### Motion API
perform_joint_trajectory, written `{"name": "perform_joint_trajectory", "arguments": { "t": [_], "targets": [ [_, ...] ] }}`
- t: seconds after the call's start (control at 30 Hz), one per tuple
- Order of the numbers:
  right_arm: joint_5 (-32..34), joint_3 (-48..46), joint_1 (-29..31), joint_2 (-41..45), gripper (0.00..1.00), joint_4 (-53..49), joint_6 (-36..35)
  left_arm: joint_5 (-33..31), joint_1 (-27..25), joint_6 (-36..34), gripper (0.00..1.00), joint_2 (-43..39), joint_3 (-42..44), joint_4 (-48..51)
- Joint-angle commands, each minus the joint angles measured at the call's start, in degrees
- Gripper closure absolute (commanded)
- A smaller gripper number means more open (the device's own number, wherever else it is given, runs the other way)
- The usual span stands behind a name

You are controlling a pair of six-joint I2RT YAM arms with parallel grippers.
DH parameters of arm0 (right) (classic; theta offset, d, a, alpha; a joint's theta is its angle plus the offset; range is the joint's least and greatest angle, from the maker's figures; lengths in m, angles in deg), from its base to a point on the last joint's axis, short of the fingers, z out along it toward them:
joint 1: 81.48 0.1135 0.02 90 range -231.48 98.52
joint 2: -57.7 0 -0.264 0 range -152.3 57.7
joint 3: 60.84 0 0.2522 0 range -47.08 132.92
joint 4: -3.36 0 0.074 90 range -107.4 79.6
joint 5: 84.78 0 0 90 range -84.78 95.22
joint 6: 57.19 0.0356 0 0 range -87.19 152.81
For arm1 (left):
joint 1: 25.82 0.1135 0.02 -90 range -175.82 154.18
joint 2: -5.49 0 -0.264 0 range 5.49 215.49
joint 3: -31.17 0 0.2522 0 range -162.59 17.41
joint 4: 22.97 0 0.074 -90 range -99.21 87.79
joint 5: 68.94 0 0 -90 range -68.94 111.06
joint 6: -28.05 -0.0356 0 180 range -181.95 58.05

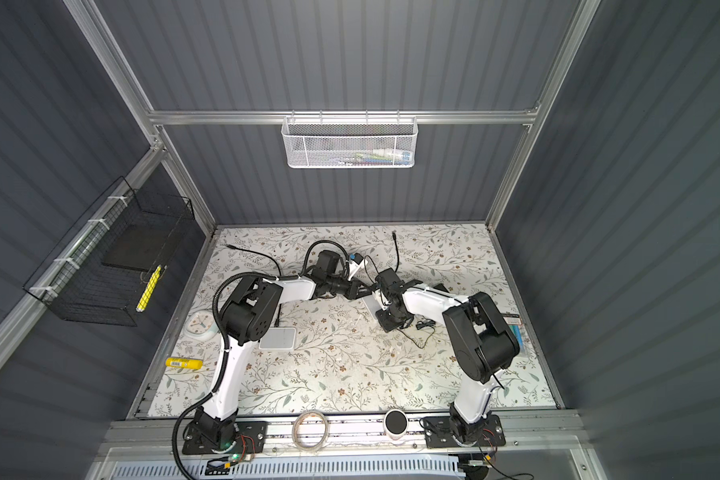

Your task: Insert the plug into the switch port

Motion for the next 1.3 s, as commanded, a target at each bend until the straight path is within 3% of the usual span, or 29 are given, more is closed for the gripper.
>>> {"name": "perform_joint_trajectory", "arguments": {
  "t": [0.0, 0.27, 0.4, 0.6, 1.27],
  "targets": [
    [-1.37, 4.55, 0.28, -3.61, 1.00, 20.59, -1.33, 12.79, -5.98, 1.22, 0.84, 4.27, 3.22, 10.02],
    [-1.40, 7.30, -1.06, -4.59, 1.00, 20.24, -1.19, 11.36, -6.07, 2.90, 0.85, 2.62, 7.51, 8.64],
    [-1.01, 5.58, -1.06, -2.95, 0.98, 19.18, -1.51, 8.07, -5.90, 4.05, 0.85, 0.99, 8.33, 9.52],
    [-2.62, 0.60, -1.94, 0.71, 0.97, 20.86, -0.81, 8.39, -5.63, 3.62, 0.87, 0.77, 8.44, 10.74],
    [-6.76, 12.79, -2.36, -6.43, 0.99, 19.31, -4.06, 9.40, -6.67, 2.96, 0.88, 1.55, 7.38, 12.51]
  ]
}}
